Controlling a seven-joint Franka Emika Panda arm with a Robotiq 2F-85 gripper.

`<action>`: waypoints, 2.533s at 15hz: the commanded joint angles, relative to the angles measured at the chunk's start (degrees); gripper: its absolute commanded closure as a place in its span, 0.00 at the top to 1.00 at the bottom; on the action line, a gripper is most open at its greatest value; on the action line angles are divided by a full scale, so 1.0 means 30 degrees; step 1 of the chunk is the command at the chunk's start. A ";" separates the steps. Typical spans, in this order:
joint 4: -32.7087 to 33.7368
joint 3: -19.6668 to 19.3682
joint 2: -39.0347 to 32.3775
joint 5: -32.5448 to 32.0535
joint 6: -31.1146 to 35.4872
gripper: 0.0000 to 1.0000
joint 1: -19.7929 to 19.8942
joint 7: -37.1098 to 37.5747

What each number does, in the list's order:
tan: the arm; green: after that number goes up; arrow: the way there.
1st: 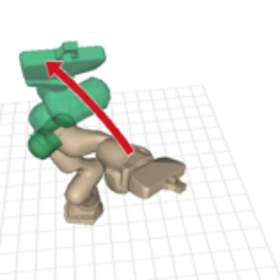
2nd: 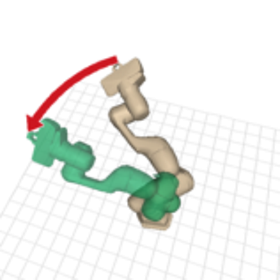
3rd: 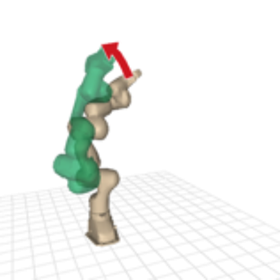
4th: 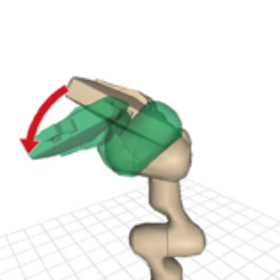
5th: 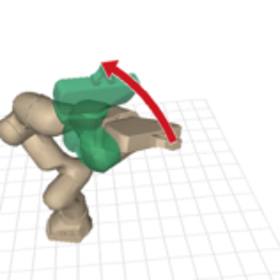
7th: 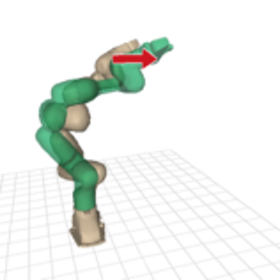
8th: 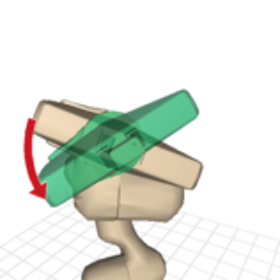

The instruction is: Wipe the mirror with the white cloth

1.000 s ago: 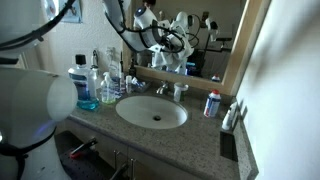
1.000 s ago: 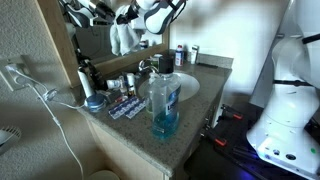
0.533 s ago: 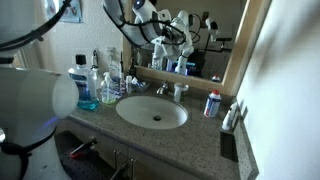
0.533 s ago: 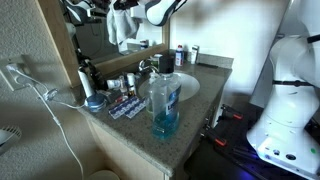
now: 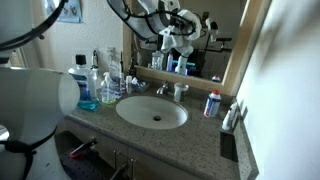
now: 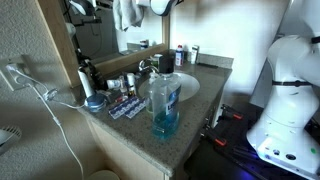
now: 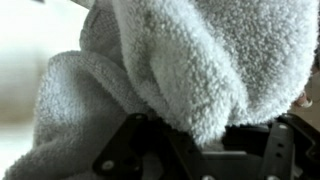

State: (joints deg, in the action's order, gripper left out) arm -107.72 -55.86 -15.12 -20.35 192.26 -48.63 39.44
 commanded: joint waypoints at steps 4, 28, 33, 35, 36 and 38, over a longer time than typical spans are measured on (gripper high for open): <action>-0.0302 -0.4029 0.0588 -0.0131 -0.2736 0.02 -0.3013 0.0168; -0.8408 -2.6521 -1.0779 1.5318 -2.1315 0.02 -1.9402 -0.9313; -1.0429 -2.4817 -1.0632 1.5655 -2.0310 0.02 -1.7873 -0.9719; -1.1238 -2.4090 -1.0428 1.6037 -1.9508 0.02 -1.7377 -0.9854; -1.1558 -2.3827 -1.0238 1.6265 -1.9269 0.02 -1.7197 -0.9976; -1.1933 -2.3390 -0.9887 1.6560 -1.9432 0.02 -1.6851 -1.0246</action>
State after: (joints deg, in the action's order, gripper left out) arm -141.78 -127.33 -45.86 27.02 132.53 -100.51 11.30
